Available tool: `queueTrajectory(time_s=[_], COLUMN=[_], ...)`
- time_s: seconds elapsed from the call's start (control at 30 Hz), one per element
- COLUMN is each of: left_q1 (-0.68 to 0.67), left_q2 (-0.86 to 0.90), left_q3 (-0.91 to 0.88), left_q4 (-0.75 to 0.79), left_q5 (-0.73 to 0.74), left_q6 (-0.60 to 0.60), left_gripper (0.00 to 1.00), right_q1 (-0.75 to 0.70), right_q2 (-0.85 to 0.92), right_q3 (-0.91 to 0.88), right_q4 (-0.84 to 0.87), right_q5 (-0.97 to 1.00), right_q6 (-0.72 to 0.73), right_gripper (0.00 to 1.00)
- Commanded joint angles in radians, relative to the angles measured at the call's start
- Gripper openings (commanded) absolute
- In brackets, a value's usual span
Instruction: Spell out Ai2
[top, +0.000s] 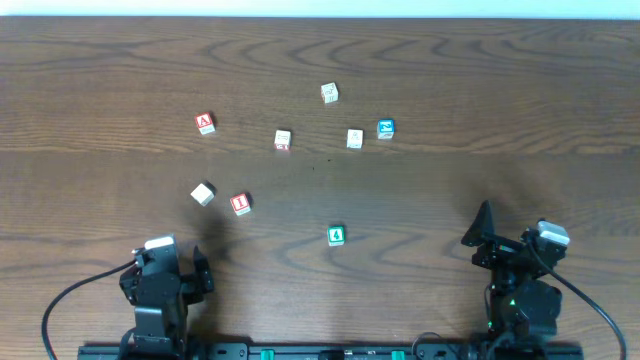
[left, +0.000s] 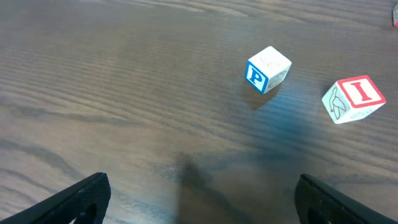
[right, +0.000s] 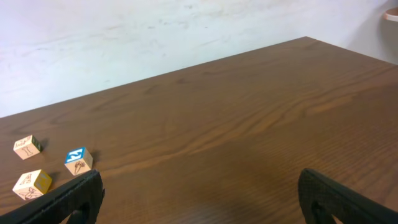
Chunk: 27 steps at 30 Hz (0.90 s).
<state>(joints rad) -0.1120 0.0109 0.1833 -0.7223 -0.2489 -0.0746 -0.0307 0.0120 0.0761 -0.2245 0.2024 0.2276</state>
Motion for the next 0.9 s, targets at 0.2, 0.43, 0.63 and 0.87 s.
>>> queueTrajectory(time_s=[0.2,0.43,0.63,0.87], left_q1=[0.005,0.005,0.005,0.005], left_q2=[-0.007,-0.002,0.116,0.537], left_q3=[-0.010,0.098,0.360,0.843], left_q4=[0.328,0.387,0.390,0.261], left_q5=[0.092,0.169,0.171,0.167], left_q6=[-0.038,0.016,0.167,0.236], left_gripper=[0.95,0.95,0.96,0.96], right_q1=[-0.010,-0.009,-0.009,-0.008], right_q2=[-0.006,-0.005,0.121,0.528], right_q3=[0.007,0.146,0.396,0.846], right_q4=[0.031,-0.002,-0.133,-0.404], right_q5=[-0.134,-0.184,-0.179,-0.209], right_q6=[0.011,0.010,0.002,0.004], right_gripper=[0.99,0.99,0.99,0.99])
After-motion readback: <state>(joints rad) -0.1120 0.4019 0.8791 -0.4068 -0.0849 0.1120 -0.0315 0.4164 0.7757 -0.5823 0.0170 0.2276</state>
